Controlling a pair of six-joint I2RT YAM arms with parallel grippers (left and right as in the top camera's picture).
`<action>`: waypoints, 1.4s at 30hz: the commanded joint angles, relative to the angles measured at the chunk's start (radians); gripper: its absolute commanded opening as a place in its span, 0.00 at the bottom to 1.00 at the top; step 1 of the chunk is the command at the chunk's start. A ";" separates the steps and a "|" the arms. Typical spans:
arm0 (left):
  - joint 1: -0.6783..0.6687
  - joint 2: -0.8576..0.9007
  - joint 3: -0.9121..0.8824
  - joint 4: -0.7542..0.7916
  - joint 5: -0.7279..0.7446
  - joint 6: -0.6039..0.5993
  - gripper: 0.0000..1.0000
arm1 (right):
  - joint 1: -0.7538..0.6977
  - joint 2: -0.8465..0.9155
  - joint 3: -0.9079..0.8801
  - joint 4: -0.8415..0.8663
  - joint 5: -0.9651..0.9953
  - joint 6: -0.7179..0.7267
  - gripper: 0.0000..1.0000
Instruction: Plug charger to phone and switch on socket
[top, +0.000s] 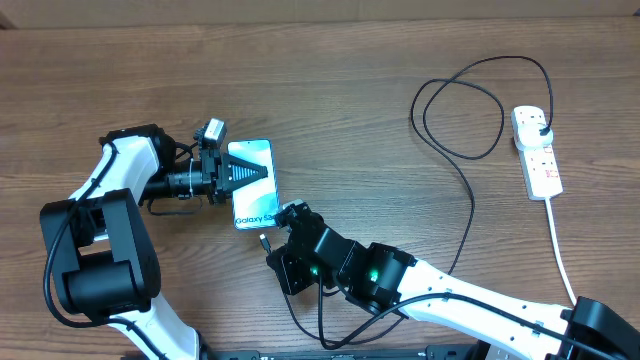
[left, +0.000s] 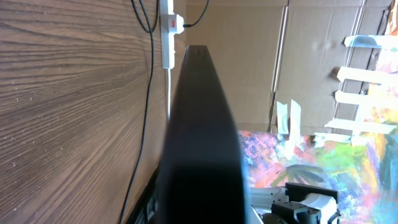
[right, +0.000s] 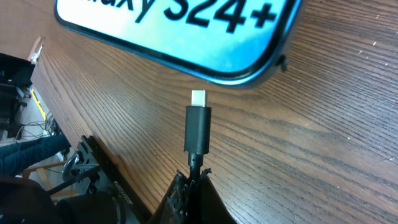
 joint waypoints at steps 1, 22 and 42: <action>-0.009 -0.012 0.000 -0.004 0.034 0.042 0.04 | 0.005 -0.030 -0.005 0.006 0.011 -0.012 0.04; -0.022 -0.012 0.000 -0.008 0.034 0.042 0.04 | 0.005 -0.030 -0.005 -0.005 0.011 -0.012 0.04; -0.030 -0.012 0.000 0.013 0.028 0.041 0.04 | 0.005 -0.030 -0.005 -0.020 0.003 -0.019 0.04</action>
